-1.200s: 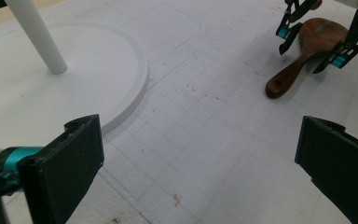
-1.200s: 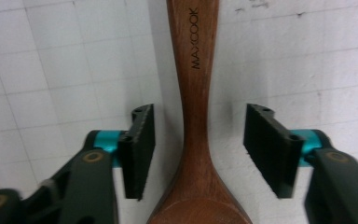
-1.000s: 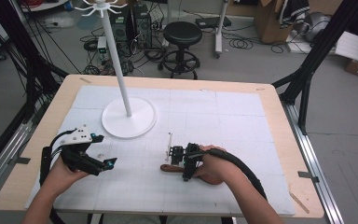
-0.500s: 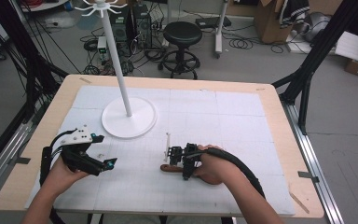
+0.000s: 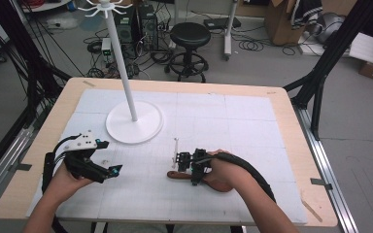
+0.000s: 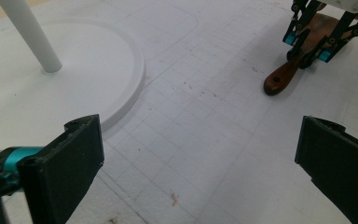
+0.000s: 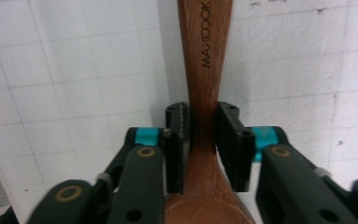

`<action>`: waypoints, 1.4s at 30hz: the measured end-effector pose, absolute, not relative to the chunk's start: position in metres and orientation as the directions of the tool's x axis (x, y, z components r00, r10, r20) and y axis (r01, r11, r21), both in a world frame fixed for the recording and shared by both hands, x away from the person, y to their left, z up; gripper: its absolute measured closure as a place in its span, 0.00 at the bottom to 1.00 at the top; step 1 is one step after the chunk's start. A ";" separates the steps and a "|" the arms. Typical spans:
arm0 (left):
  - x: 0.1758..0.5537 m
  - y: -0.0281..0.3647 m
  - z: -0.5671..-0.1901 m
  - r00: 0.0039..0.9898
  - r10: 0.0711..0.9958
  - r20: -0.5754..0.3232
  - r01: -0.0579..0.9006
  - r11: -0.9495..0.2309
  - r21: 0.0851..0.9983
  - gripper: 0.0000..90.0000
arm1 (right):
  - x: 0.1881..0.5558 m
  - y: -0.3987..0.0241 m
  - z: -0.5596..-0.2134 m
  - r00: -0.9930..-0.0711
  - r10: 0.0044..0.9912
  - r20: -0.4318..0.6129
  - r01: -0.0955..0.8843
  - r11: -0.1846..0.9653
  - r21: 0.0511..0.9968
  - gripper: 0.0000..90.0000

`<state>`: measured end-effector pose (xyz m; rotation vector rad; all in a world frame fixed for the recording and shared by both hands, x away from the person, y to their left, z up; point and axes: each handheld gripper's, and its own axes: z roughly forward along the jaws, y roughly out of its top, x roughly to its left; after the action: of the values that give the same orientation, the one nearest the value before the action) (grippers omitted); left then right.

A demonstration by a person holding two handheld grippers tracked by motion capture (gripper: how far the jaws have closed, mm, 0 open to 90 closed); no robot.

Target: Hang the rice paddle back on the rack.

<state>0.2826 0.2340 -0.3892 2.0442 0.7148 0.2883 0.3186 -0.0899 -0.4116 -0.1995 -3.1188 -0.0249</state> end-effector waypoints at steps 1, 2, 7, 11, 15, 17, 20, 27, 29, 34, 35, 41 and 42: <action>0.283 0.234 -0.389 0.805 0.590 -0.071 0.374 -0.409 0.833 0.02 | 0.319 -0.089 -0.411 -0.993 0.116 0.011 0.116 0.993 0.005 0.84; 0.283 0.234 -0.389 0.805 0.590 -0.071 0.374 -0.409 0.833 0.02 | 0.319 -0.089 -0.411 -0.993 0.116 0.014 0.116 0.993 0.005 0.85; 0.283 0.234 -0.389 0.805 0.589 -0.073 0.375 -0.410 0.831 0.02 | 0.319 -0.088 -0.411 -0.994 0.109 0.017 0.109 0.994 0.002 0.86; 0.283 0.234 -0.389 0.806 0.588 -0.071 0.374 -0.412 0.831 0.02 | 0.317 -0.087 -0.411 -0.995 0.102 0.001 0.102 0.995 -0.011 0.87; 0.282 0.234 -0.389 0.804 0.590 -0.072 0.374 -0.409 0.832 0.02 | 0.317 -0.087 -0.411 -0.994 0.107 0.002 0.107 0.994 -0.005 0.87; 0.282 0.234 -0.389 0.805 0.589 -0.070 0.373 -0.412 0.831 0.02 | 0.316 -0.089 -0.411 -0.993 0.114 -0.005 0.114 0.993 0.004 0.87; 0.282 0.234 -0.389 0.806 0.588 -0.068 0.373 -0.414 0.830 0.02 | 0.315 -0.090 -0.411 -0.994 0.104 -0.016 0.103 0.995 0.014 0.88; 0.282 0.234 -0.389 0.804 0.591 -0.071 0.375 -0.409 0.832 0.02 | 0.317 -0.093 -0.411 -0.994 0.108 0.006 0.108 0.994 0.034 0.88; 0.282 0.234 -0.389 0.804 0.591 -0.071 0.374 -0.409 0.832 0.02 | 0.316 -0.096 -0.410 -0.993 0.116 0.011 0.116 0.992 0.059 0.88; 0.282 0.234 -0.389 0.804 0.590 -0.070 0.373 -0.411 0.832 0.02 | 0.316 -0.108 -0.406 -0.988 0.149 0.035 0.152 0.978 0.141 0.88; 0.282 0.234 -0.389 0.805 0.590 -0.068 0.373 -0.413 0.831 0.02 | 0.316 -0.113 -0.403 -0.986 0.159 0.043 0.164 0.971 0.174 0.88; 0.282 0.233 -0.389 0.804 0.591 -0.069 0.374 -0.412 0.831 0.02 | 0.315 -0.125 -0.397 -0.982 0.183 0.047 0.189 0.950 0.250 0.88; 0.282 0.233 -0.389 0.804 0.590 -0.070 0.375 -0.412 0.831 0.02 | 0.314 -0.127 -0.396 -0.981 0.190 0.034 0.192 0.946 0.260 0.88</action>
<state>0.2822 0.2331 -0.3894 2.0496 0.7140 0.2890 0.3139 -0.1266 -0.3958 -0.3035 -3.0910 -0.4146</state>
